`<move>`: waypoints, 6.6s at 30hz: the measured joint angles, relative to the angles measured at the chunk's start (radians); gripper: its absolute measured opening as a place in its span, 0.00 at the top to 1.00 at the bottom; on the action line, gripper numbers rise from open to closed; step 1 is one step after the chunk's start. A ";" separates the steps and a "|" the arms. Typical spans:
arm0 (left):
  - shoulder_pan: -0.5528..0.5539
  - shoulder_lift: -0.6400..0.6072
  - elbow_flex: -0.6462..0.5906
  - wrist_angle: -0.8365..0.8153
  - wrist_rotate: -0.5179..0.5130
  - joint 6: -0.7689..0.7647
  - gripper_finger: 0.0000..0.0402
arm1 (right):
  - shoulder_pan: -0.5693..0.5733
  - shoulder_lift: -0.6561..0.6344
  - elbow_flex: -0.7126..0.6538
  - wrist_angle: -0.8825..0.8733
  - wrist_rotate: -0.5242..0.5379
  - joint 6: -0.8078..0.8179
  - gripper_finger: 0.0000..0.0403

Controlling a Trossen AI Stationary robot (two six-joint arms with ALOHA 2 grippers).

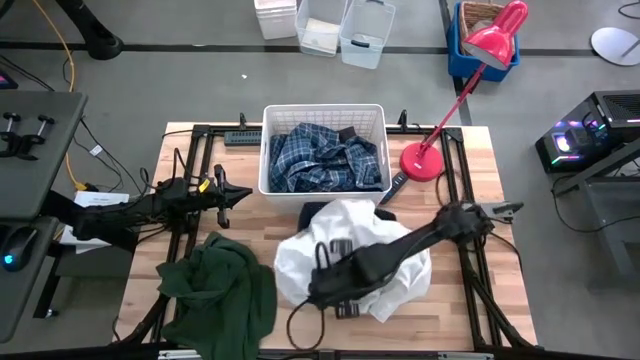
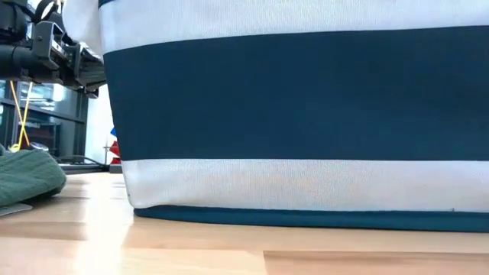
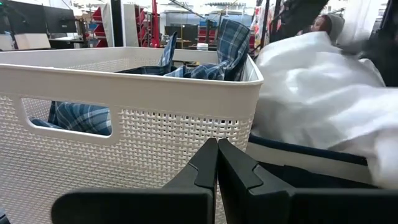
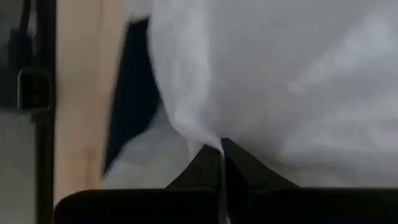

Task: Sort clothes
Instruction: Put the white shirt into the blue laundry bin, then put the green polo shirt into the the white laundry bin

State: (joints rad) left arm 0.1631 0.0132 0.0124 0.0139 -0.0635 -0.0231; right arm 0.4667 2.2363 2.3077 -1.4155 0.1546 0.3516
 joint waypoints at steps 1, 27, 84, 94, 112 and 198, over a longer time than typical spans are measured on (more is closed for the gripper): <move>0.000 0.000 0.000 0.000 0.000 0.000 1.00 | -0.001 0.023 0.000 0.002 -0.031 -0.006 1.00; 0.000 0.000 0.000 0.000 0.000 0.000 1.00 | -0.034 0.276 0.001 -0.105 -0.342 -0.159 1.00; 0.000 0.000 0.000 0.000 0.000 0.000 1.00 | -0.167 -0.605 -0.400 0.313 0.036 0.264 0.47; 0.000 0.000 0.000 0.000 0.000 0.000 1.00 | -0.176 -0.405 -0.390 0.813 -0.059 0.217 0.47; 0.000 0.000 0.000 0.000 0.000 0.000 1.00 | -0.162 0.032 -0.391 1.241 -0.128 0.220 0.47; -0.973 1.764 1.024 -0.961 0.141 -1.169 0.40 | 0.112 -0.669 -0.636 0.096 0.654 0.789 0.56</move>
State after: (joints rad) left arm -0.8097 1.7772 1.0363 -0.9473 0.0771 -1.1925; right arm 0.5785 1.5669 1.6722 -1.3197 0.8088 1.1409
